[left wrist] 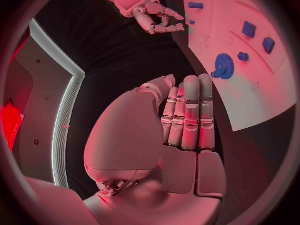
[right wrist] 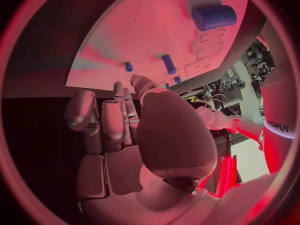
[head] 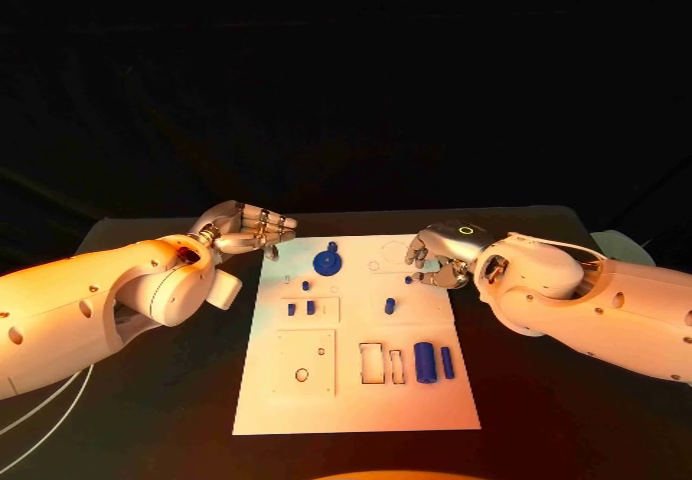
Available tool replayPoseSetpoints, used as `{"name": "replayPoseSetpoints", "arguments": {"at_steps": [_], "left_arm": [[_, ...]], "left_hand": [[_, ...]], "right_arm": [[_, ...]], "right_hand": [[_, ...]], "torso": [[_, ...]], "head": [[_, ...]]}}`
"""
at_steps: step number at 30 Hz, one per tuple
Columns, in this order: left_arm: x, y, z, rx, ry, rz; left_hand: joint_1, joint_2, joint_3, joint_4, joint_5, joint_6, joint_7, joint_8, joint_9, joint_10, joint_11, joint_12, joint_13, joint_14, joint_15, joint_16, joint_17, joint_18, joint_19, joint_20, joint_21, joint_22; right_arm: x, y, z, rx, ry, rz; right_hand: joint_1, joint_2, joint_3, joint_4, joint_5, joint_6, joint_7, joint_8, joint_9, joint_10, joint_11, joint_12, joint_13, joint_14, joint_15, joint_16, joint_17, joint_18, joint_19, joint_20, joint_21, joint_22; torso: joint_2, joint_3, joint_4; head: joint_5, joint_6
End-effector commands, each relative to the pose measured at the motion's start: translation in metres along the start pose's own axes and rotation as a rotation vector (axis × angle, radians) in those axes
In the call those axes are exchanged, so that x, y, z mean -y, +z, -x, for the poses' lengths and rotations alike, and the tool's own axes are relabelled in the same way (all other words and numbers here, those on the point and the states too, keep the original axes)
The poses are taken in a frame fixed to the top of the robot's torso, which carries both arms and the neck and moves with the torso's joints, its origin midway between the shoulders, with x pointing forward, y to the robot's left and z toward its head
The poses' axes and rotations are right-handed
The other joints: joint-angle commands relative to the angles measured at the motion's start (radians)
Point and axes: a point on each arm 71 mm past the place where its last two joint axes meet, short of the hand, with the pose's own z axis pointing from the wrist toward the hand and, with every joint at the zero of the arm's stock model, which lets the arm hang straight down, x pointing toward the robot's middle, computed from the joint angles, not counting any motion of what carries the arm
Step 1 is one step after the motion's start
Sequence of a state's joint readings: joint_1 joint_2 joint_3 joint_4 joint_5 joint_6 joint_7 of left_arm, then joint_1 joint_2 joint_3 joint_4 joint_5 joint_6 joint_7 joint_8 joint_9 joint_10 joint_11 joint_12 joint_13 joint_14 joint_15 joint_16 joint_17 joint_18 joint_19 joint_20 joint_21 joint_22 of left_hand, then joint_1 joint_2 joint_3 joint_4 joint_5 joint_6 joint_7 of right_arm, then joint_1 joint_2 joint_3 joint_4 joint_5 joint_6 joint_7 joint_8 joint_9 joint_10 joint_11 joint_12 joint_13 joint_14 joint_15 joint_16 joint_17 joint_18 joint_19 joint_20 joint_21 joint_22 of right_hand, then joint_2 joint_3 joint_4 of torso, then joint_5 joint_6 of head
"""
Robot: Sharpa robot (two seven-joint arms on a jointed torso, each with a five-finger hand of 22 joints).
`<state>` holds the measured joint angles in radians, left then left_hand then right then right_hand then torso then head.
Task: Assemble the parts on the task board
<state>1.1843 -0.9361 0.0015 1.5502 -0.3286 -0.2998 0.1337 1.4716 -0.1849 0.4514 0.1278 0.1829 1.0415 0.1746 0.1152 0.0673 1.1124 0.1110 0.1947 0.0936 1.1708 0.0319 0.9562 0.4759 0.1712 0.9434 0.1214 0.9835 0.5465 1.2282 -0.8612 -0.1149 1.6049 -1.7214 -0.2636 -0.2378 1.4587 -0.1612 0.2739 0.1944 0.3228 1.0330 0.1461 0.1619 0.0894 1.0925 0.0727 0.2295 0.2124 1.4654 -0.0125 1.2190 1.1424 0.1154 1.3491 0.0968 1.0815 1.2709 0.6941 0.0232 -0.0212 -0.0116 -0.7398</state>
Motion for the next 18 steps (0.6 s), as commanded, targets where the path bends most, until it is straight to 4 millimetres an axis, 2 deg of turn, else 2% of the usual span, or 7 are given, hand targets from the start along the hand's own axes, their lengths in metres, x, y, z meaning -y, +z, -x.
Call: {"name": "replayPoseSetpoints", "arguments": {"at_steps": [1, 4, 8, 18], "left_arm": [[0.003, -0.001, 0.0, 0.005, -0.19, -0.038], [0.003, -0.001, 0.002, 0.008, -0.204, -0.041], [0.003, -0.001, 0.002, 0.008, -0.211, -0.044], [0.003, -0.002, 0.003, 0.008, -0.215, -0.044]], "left_hand": [[0.001, 0.011, 0.0, -0.006, -0.006, -0.004, 0.006, -0.001, 0.0, -0.006, 0.0, 0.005, 0.002, -0.008, -0.002, -0.006, -0.004, 0.014, -0.009, 0.001, -0.006, -0.003], [0.003, 0.014, -0.001, -0.009, -0.006, -0.005, 0.006, -0.001, 0.0, -0.007, 0.0, 0.007, 0.002, -0.01, -0.002, -0.011, -0.008, 0.014, -0.01, 0.001, -0.009, -0.006], [0.004, 0.015, -0.001, -0.011, -0.006, -0.005, 0.007, -0.001, 0.0, -0.008, 0.0, 0.008, 0.003, -0.011, -0.002, -0.014, -0.01, 0.014, -0.01, 0.001, -0.011, -0.007], [0.006, 0.019, -0.002, -0.016, -0.006, -0.007, 0.008, -0.001, 0.0, -0.011, 0.002, 0.012, 0.003, -0.013, -0.001, -0.021, -0.015, 0.014, -0.011, 0.001, -0.016, -0.01]], "right_arm": [[-0.001, 0.003, -0.006, -0.022, -0.086, -0.024], [-0.004, 0.007, -0.011, -0.031, -0.093, -0.022], [-0.006, 0.01, -0.015, -0.042, -0.099, -0.021], [-0.01, 0.013, -0.022, -0.077, -0.104, -0.018]], "right_hand": [[0.001, -0.007, 0.01, -0.002, 0.0, 0.003, 0.004, -0.008, -0.002, -0.001, 0.009, -0.008, -0.007, 0.035, 0.01, 0.012, 0.012, -0.018, 0.013, 0.002, 0.017, 0.01], [0.002, -0.007, 0.019, -0.005, -0.002, 0.005, 0.006, -0.012, -0.003, 0.003, 0.011, -0.015, -0.016, 0.038, 0.011, 0.028, 0.027, -0.022, 0.022, 0.003, 0.037, 0.025], [0.004, -0.007, 0.029, -0.009, -0.006, 0.011, 0.006, -0.014, -0.004, 0.012, 0.011, -0.019, -0.023, 0.04, 0.012, 0.039, 0.037, -0.024, 0.028, 0.004, 0.053, 0.037], [0.004, -0.007, 0.053, -0.02, 0.003, 0.032, 0.001, -0.014, -0.002, 0.039, 0.005, -0.023, -0.036, 0.043, 0.009, 0.062, 0.057, -0.03, 0.042, 0.002, 0.089, 0.063]], "torso": [[0.001, -0.0003, 0.001], [0.002, 0.0004, -0.0024], [0.002, -0.0002, -0.0019], [0.002, 0.0012, -0.0019]], "head": [[-0.001, 0.001], [0.002, 0.0], [0.001, -0.003], [0.003, -0.011]]}}
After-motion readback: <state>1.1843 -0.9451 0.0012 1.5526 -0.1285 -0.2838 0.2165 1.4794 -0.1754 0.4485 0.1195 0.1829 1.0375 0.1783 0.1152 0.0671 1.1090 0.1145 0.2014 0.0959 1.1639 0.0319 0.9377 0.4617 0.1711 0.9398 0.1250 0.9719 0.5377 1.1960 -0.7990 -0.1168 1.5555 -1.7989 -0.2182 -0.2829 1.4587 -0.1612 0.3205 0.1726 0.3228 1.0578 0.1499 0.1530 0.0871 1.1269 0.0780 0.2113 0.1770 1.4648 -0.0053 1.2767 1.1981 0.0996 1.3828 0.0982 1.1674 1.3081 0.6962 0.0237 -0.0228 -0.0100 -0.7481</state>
